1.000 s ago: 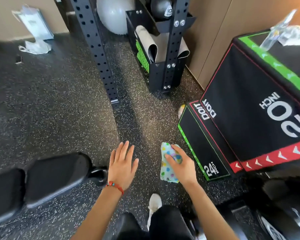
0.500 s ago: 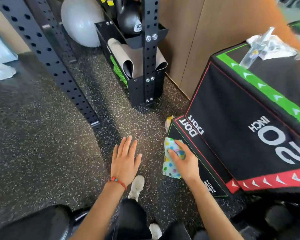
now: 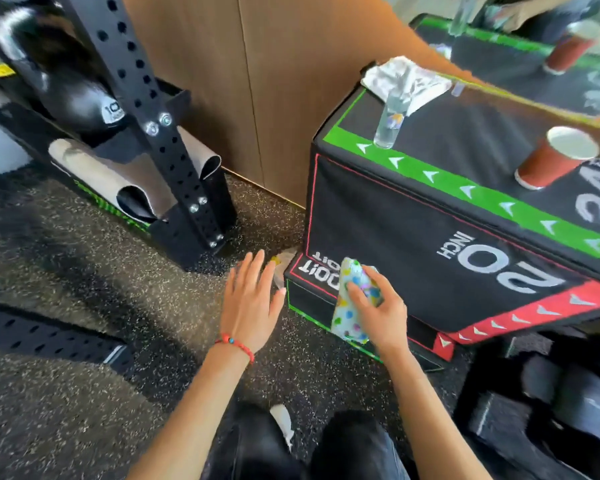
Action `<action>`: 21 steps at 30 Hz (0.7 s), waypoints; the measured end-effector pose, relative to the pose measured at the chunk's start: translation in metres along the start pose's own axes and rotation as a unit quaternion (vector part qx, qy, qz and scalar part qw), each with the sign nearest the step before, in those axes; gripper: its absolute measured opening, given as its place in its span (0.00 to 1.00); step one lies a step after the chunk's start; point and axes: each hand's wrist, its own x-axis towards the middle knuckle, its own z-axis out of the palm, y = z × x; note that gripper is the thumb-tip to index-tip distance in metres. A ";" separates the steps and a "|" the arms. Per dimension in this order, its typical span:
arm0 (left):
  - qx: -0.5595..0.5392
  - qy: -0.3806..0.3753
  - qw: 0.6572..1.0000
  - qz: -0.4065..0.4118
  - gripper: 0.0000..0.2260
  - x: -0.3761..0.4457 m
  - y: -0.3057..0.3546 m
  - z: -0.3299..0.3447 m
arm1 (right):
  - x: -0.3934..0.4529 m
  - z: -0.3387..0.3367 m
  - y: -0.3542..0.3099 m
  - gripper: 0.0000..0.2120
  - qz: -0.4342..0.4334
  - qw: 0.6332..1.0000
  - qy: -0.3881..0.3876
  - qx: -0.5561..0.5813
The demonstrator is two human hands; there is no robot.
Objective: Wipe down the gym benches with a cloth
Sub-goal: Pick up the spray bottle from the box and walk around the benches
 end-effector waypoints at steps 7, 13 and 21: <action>-0.044 -0.007 0.996 0.073 0.24 0.080 0.037 0.010 | 0.048 -0.032 -0.022 0.17 0.021 0.995 0.098 0.015; -0.058 0.020 0.994 0.093 0.24 0.148 0.074 0.009 | 0.105 -0.059 -0.041 0.16 -0.003 0.993 0.115 0.009; -0.083 0.072 0.989 0.101 0.24 0.220 0.100 -0.010 | 0.159 -0.079 -0.080 0.16 -0.052 0.994 0.096 0.004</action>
